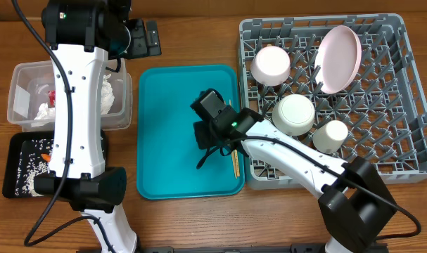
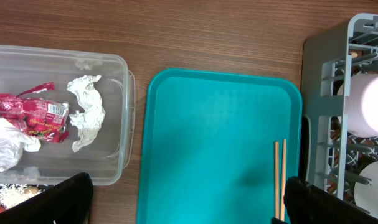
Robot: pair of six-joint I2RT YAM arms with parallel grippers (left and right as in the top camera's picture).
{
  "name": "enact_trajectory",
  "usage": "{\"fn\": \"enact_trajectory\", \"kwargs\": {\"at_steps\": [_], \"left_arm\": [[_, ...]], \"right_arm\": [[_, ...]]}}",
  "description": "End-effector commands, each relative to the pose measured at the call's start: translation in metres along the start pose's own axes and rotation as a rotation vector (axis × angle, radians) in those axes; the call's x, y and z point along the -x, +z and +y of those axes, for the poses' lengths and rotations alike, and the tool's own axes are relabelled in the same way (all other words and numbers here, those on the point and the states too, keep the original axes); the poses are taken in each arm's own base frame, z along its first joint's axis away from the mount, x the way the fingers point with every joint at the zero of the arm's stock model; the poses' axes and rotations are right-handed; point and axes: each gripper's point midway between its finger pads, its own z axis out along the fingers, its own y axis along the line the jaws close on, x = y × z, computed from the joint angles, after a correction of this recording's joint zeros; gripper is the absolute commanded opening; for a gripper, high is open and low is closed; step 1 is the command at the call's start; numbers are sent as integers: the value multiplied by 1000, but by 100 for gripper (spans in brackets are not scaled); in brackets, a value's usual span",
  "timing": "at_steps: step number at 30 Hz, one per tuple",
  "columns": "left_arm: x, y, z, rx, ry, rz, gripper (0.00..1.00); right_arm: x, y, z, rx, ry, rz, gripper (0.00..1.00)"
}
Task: Sort waste into correct bins and load items into the dishwasher
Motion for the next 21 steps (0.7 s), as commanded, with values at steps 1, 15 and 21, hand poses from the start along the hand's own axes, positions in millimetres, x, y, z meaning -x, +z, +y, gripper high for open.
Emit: {"fn": "enact_trajectory", "kwargs": {"at_steps": [1,15,21], "left_arm": [[3,-16,-6,-25,-4,-38,100],[3,-16,-6,-25,-4,-39,100],[3,-16,-6,-25,-4,-38,100]], "right_arm": [[-6,5,-21,-61,4,39,47],[-8,11,-43,-100,-7,76,46],[-12,22,-48,-131,-7,113,46]]}}
